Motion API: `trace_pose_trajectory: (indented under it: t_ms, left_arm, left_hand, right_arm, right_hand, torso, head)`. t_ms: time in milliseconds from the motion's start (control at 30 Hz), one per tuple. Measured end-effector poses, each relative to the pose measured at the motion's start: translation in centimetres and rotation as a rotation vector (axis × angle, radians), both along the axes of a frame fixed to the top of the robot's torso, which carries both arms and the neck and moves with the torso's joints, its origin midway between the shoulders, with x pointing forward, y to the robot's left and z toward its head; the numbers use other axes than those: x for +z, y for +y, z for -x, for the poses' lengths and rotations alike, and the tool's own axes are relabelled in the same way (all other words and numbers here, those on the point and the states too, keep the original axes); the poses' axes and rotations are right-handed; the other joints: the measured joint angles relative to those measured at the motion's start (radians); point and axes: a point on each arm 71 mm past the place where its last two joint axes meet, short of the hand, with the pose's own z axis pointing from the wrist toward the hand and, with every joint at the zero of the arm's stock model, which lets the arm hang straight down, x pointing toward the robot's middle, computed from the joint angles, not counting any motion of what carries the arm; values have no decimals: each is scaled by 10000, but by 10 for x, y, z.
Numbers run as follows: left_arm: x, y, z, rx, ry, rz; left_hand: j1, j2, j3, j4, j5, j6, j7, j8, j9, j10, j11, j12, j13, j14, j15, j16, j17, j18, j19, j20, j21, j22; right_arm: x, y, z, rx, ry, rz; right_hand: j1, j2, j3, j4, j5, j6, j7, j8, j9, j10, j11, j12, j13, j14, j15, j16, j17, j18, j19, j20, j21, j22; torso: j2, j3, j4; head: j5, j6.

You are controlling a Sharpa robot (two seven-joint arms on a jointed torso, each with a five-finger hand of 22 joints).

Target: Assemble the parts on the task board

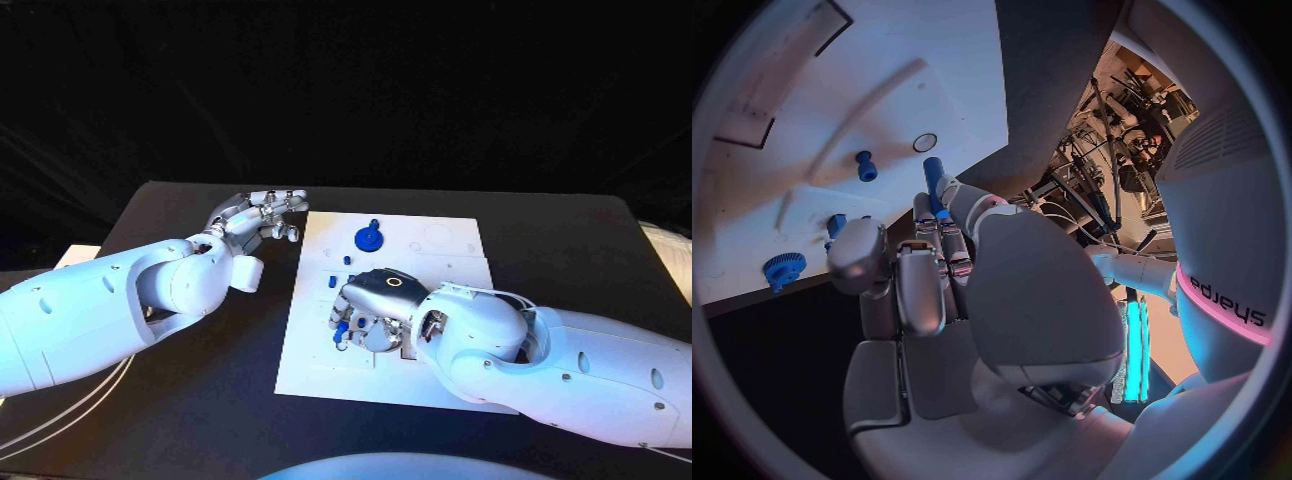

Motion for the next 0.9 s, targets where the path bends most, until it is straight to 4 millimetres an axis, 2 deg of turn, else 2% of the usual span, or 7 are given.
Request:
trace_pose_trajectory:
  t_ms: [300,900]
  left_arm:
    - [0,0,0,-11,6,-1]
    - [-1,1,0,-17,21,-4]
  left_hand:
    - [53,53,0,0,0,0,0,0,0,0,0,0,0,0,0,0,0,0,0,0,0,0]
    - [53,53,0,0,0,0,0,0,0,0,0,0,0,0,0,0,1,0,0,0,0,-1]
  right_arm:
    - [-7,1,1,174,191,230]
    - [-11,0,-2,200,-31,714]
  right_hand:
    - [0,0,12,-13,0,0,0,0,-2,0,0,9,9,0,0,0,0,0,0,0,0,0]
    - [0,0,13,-16,41,-1,-1,-1,-10,0,0,-3,50,0,-1,-1,1,1,0,0,0,1]
  torso:
    - [-3,9,-11]
    - [-8,10,-9]
  head:
    - [54,-54]
    - [38,-85]
